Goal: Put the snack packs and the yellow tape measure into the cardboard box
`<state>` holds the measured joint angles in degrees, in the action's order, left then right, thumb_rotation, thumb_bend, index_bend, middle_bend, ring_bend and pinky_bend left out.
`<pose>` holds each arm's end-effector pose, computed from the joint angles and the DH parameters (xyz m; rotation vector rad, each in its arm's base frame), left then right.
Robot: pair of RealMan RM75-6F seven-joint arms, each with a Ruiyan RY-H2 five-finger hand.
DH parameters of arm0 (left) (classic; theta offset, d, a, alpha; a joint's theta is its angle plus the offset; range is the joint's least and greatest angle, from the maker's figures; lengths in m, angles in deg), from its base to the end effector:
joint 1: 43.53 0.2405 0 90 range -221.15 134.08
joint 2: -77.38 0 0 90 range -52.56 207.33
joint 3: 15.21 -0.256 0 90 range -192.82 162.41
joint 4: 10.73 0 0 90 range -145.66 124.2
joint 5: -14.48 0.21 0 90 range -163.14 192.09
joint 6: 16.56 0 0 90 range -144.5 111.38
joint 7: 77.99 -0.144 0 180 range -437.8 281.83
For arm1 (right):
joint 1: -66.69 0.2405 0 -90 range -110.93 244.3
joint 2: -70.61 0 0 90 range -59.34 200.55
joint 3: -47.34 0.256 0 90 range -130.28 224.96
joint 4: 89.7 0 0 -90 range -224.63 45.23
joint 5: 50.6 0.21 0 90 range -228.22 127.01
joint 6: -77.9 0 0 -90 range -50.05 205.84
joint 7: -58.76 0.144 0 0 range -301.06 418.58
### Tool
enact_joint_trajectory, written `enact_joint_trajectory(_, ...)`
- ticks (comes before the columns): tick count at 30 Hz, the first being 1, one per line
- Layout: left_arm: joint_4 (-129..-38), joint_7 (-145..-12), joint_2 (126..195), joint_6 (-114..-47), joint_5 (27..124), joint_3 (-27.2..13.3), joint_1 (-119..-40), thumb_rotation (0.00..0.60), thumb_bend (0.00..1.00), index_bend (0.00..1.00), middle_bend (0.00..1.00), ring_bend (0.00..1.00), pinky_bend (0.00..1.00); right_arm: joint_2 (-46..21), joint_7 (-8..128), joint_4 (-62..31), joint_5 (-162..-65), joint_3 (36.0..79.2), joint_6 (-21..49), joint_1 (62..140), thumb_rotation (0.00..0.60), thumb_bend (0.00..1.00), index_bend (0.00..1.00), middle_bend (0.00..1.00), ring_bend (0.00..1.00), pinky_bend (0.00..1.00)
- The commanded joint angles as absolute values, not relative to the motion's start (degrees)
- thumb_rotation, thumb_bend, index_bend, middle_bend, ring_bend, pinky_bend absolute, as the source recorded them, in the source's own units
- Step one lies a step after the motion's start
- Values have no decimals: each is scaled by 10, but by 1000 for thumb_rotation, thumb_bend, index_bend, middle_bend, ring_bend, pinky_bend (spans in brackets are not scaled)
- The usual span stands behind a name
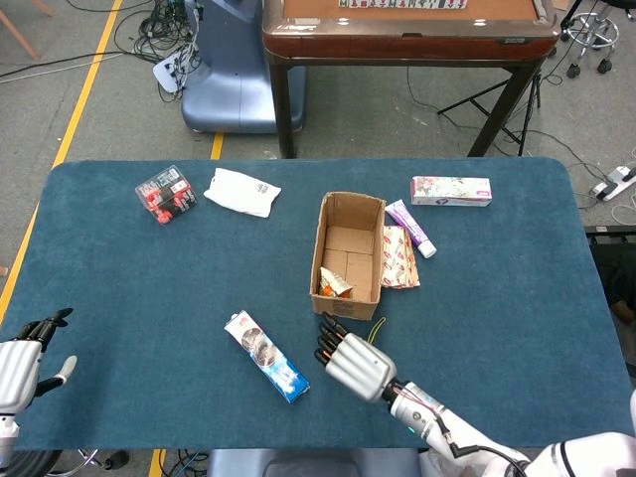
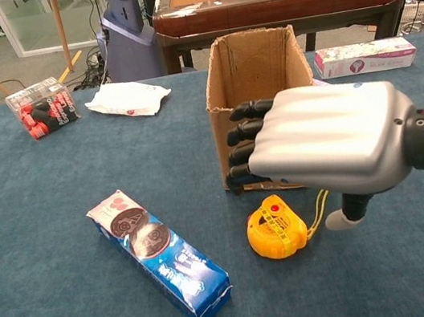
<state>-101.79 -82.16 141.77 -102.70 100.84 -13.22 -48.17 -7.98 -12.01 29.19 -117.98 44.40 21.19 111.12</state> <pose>-0.3149 0.1770 0.1597 -1.4132 -0.8302 -0.8416 -0.0817 -0.2157 -0.0037 2.3732 -0.1293 0.6359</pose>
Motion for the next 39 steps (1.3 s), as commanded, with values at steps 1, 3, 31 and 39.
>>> enact_joint_trajectory(1,-1018,-821,1418,-1027,1008,-132,-482,600,263,188,338,321,623,-90,-122,282,-1157,444,215,1119,600,0,277,231,85,9)
enact_joint_trajectory(3,-1017,-820,1417,-1026,1008,-132,-481,600,263,188,338,321,623,-95,-118,276,-1143,444,218,1124,600,0,277,231,84,9)
enact_joint_trajectory(31,-1028,-827,1406,-1011,987,-130,-482,600,262,356,338,321,624,-152,-82,186,-1049,438,223,1178,600,0,277,232,85,9)
enact_joint_trajectory(39,-1034,-830,1401,-1008,983,-131,-481,600,263,385,338,321,623,-172,-72,165,-1034,436,226,1192,600,0,277,232,85,9)
